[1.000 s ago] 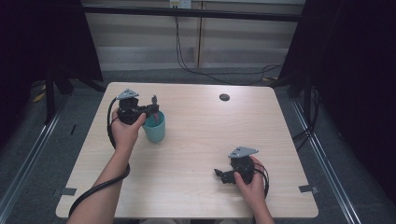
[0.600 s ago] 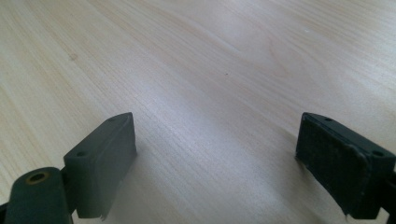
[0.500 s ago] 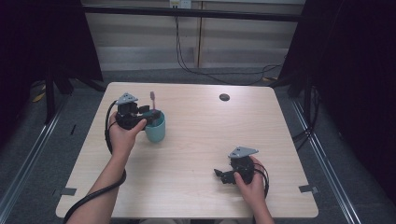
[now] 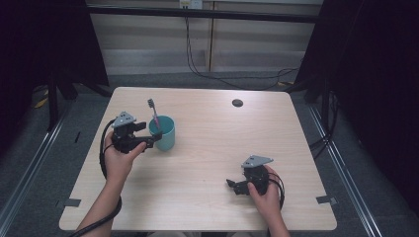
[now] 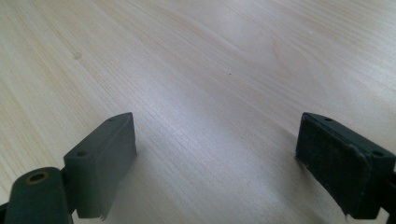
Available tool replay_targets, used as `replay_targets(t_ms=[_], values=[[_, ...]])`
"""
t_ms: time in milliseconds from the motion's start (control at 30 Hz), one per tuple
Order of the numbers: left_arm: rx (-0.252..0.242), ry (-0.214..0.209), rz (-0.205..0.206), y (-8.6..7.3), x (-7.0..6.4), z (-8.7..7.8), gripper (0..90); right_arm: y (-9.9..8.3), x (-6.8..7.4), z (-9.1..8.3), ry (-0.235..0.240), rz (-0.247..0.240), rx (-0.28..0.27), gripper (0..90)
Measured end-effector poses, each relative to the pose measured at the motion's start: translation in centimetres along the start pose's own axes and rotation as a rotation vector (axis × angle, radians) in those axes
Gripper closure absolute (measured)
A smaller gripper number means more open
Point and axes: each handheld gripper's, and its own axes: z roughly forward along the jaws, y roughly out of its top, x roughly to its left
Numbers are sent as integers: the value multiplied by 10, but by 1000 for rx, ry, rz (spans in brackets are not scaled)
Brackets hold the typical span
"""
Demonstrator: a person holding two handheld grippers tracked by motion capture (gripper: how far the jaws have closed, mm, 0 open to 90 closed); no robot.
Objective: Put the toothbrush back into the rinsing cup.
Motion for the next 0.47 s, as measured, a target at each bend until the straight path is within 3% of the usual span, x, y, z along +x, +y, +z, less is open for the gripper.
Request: replay_targets(t_ms=[133,467], values=[[10,-7,-8,-15,0,-1,211,0,0,0,0,0,0,118],[31,-12,-11,-34,-2,3,195,0,0,0,2,0,0,119]])
